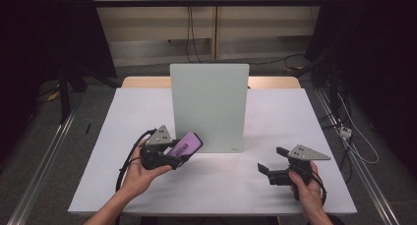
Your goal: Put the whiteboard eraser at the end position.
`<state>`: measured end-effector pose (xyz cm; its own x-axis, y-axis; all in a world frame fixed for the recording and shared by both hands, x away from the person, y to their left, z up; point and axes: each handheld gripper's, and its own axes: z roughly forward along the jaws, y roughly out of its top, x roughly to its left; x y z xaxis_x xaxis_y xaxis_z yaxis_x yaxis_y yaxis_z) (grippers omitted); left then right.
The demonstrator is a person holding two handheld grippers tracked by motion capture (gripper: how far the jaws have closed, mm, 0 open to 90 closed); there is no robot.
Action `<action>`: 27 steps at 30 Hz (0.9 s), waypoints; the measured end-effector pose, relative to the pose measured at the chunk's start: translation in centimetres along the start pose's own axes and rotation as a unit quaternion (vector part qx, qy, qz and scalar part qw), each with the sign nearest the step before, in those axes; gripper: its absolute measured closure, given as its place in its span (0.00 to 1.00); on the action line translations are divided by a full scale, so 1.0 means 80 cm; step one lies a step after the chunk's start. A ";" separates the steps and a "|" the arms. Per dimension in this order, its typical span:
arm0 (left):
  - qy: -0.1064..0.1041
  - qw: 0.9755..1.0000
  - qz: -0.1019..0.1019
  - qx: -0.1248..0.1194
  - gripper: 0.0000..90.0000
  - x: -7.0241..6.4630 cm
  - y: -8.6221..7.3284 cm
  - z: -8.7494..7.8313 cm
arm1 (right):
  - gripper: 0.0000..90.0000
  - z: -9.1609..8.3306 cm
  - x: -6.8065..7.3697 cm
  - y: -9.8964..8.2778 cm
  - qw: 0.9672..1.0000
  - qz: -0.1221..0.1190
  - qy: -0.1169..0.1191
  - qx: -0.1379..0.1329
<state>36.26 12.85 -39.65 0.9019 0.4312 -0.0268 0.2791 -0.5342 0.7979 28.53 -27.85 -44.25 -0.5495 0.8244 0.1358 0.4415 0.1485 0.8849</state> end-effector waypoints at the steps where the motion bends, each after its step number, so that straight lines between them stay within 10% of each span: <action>1: -0.003 1.000 0.001 0.003 0.45 -0.001 0.000 0.000 | 0.04 0.000 0.000 0.000 1.000 0.000 0.000 0.000; 27: -0.056 0.997 -0.002 0.049 0.46 -0.024 0.004 0.008 | 0.04 0.004 0.001 0.001 1.000 0.001 0.004 0.002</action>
<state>34.88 11.36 -39.71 0.9304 0.3520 -0.1023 0.3090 -0.6030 0.7355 28.76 -27.61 -44.32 -0.5546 0.8201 0.1413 0.4458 0.1494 0.8826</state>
